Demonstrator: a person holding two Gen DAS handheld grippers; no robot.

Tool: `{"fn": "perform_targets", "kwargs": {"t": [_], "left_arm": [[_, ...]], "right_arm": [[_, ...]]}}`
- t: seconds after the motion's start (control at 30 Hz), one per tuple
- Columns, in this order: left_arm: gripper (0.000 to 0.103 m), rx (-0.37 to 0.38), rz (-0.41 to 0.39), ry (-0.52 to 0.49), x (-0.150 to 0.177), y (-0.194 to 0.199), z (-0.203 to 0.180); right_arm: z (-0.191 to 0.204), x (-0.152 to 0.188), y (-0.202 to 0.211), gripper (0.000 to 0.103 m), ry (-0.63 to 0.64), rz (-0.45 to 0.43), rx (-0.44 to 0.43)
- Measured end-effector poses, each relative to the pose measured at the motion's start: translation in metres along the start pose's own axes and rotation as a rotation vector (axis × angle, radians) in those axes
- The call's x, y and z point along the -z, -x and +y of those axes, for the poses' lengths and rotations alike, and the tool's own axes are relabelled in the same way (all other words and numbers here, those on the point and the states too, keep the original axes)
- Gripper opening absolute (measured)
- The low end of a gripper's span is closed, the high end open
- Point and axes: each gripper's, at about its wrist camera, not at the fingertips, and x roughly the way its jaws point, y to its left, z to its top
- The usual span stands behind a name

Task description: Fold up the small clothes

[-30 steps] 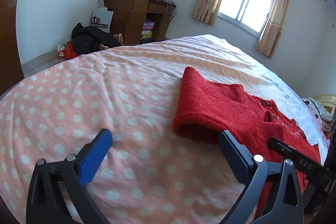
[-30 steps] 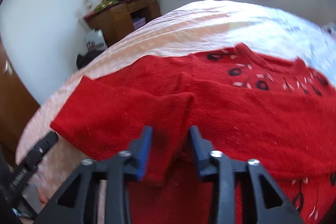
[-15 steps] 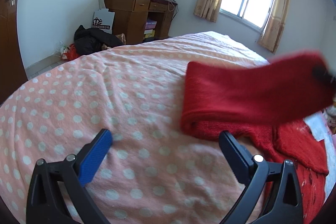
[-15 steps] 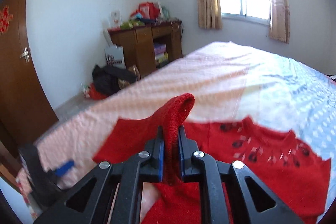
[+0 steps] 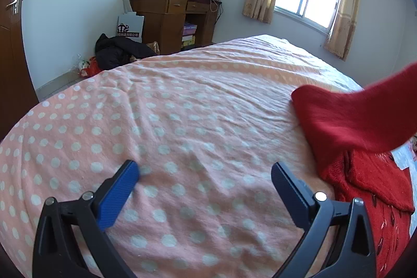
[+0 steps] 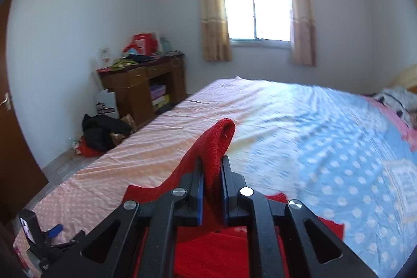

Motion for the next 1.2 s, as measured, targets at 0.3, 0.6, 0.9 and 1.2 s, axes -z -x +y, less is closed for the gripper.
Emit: {"fn": "perform_targets", "kwargs": {"t": [0.3,0.6,0.9,1.2], "left_arm": [[0.103,-0.026,0.006,-0.018,0.002,-0.003,-0.004],[0.103,-0.039,0.009,-0.028,0.003,-0.004,-0.007],[0.103,-0.055,0.013,-0.040,0.004,-0.005,-0.009],[0.103,-0.097,0.029,-0.076,0.004,-0.009,-0.017]], "right_arm": [[-0.075,0.034,-0.001,0.010,-0.088,0.076,0.099],[-0.127,0.098,-0.027,0.010,-0.123,0.219,0.182],[-0.147,0.159,-0.064,0.010,-0.071,0.336,0.279],[-0.153,0.160,-0.063,0.015,-0.101,0.329,0.274]]}}
